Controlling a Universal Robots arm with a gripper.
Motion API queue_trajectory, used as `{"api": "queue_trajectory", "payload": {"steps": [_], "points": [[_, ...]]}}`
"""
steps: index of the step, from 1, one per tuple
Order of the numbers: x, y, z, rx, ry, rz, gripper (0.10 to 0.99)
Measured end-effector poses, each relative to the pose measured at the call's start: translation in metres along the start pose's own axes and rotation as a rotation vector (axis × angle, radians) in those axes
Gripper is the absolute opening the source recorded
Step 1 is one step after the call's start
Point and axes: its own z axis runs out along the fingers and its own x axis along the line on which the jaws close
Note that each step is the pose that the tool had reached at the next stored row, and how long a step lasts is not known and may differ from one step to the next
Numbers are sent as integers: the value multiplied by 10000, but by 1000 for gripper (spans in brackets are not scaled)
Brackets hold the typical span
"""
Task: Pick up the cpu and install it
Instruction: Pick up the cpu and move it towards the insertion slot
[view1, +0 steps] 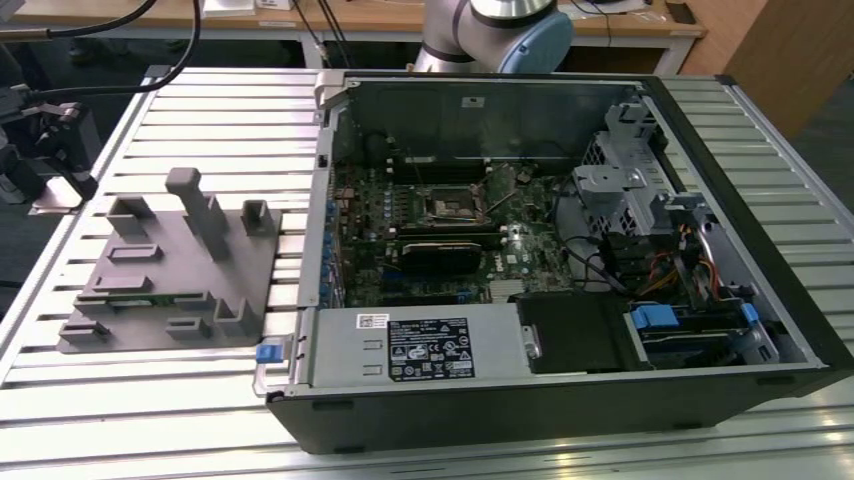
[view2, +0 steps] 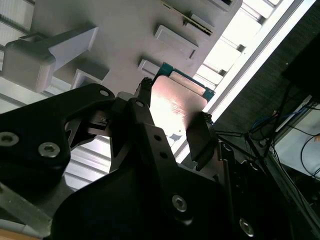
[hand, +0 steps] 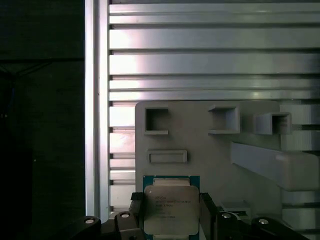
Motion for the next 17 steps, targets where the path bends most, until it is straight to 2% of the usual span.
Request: {"api": "queue_trajectory", "payload": {"steps": [17], "points": [[0, 2, -48, 1, 1, 0, 533]]}}
